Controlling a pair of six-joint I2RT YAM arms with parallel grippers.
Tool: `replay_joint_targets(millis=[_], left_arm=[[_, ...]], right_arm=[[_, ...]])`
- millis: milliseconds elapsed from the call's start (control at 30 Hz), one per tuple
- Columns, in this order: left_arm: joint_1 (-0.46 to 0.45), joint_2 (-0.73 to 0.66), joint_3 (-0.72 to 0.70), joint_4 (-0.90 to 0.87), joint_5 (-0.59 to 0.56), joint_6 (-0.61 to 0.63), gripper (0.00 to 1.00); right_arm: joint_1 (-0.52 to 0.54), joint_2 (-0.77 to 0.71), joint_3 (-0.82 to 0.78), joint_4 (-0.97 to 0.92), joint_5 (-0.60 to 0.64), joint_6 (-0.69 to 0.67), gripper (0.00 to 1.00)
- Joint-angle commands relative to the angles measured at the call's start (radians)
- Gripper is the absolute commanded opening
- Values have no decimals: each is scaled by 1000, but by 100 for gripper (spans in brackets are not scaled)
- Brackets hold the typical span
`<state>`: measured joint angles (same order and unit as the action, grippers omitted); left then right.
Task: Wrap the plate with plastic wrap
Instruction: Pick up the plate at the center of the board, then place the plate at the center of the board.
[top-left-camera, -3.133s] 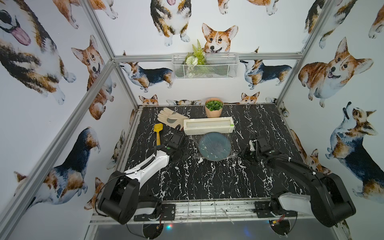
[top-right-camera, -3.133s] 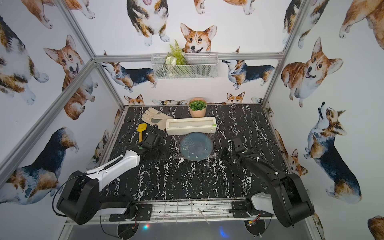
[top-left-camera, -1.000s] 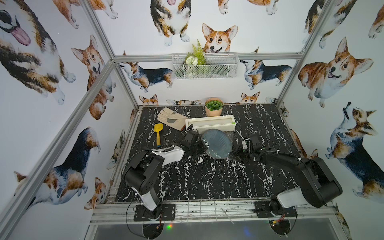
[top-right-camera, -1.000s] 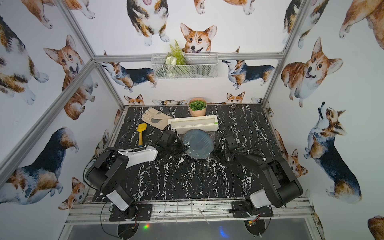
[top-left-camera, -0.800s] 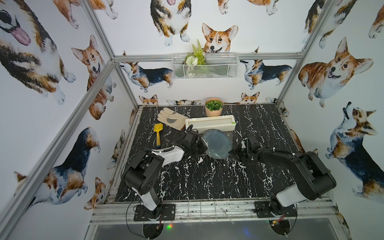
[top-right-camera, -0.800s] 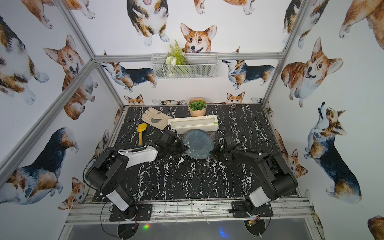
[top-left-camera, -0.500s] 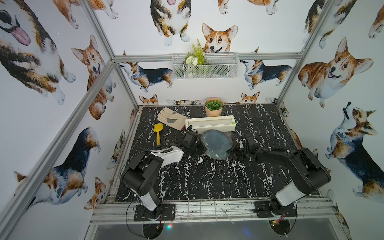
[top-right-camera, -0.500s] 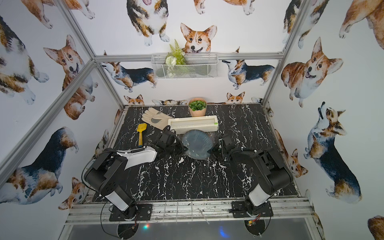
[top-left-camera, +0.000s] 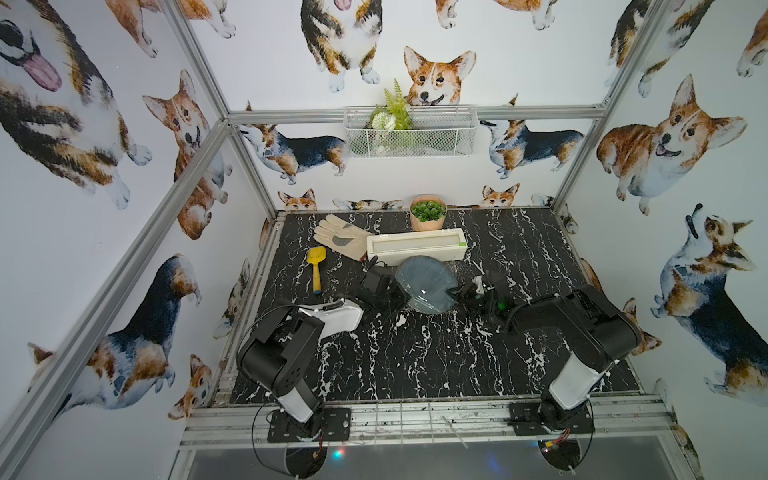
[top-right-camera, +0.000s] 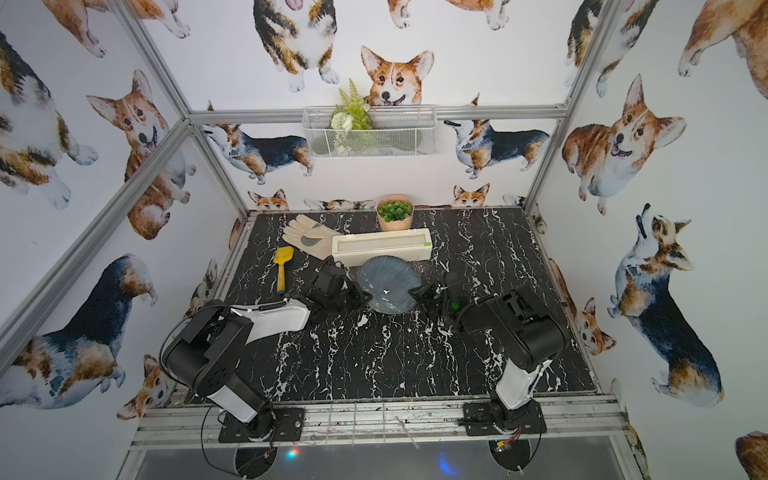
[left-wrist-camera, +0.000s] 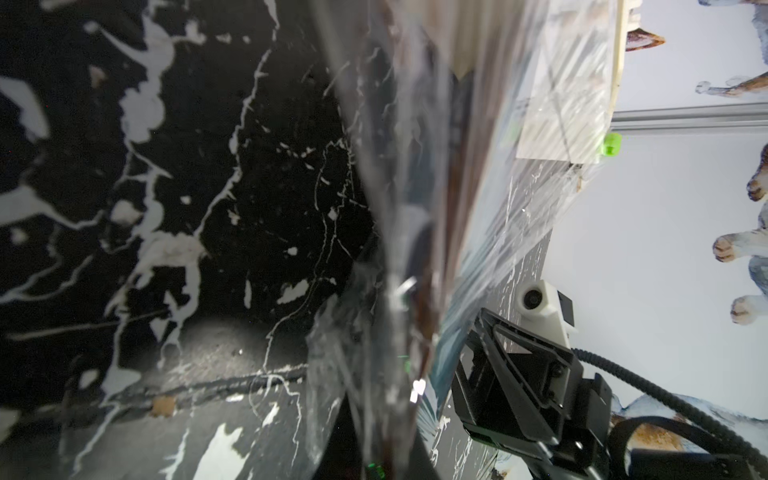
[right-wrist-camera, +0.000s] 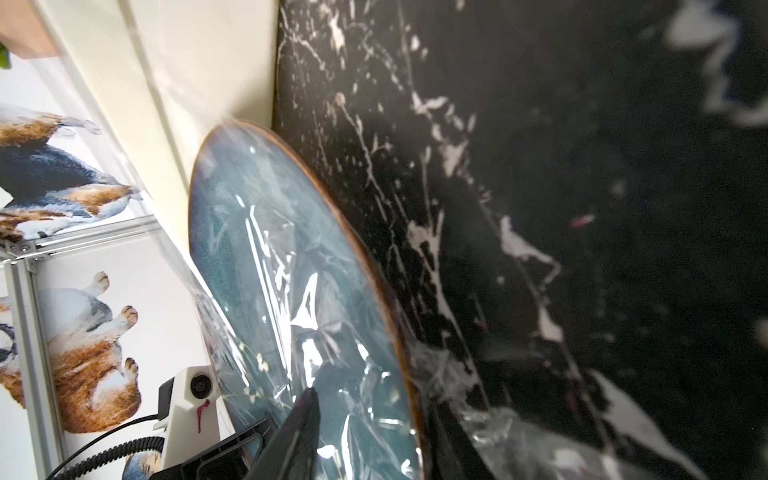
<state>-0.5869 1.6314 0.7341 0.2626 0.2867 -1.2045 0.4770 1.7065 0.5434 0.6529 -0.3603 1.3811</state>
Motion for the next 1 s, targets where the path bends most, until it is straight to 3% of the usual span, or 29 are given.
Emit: replay_joint_targets(millis=[0,133,367,500,633,967], left_arm=[[-5,-45,-4,104,127,-14,3],[-5,-58,-5,126,124,-29,3],[-4,-68,2,123,114,-30,2],[-5,-85,20,66,101,5,3],[-5,-93,28,37,95,20,2],[-4,-100,29,26,92,23,2]], right_arm=[[10,-100,22,-193,56,59,52],[12,-193,40,-392,120,-27,60],[15,-288,107,-694,214,-137,62],[14,-378,148,-855,299,-246,72],[11,-420,124,-827,282,-249,73],[32,-341,125,-668,178,-166,69]])
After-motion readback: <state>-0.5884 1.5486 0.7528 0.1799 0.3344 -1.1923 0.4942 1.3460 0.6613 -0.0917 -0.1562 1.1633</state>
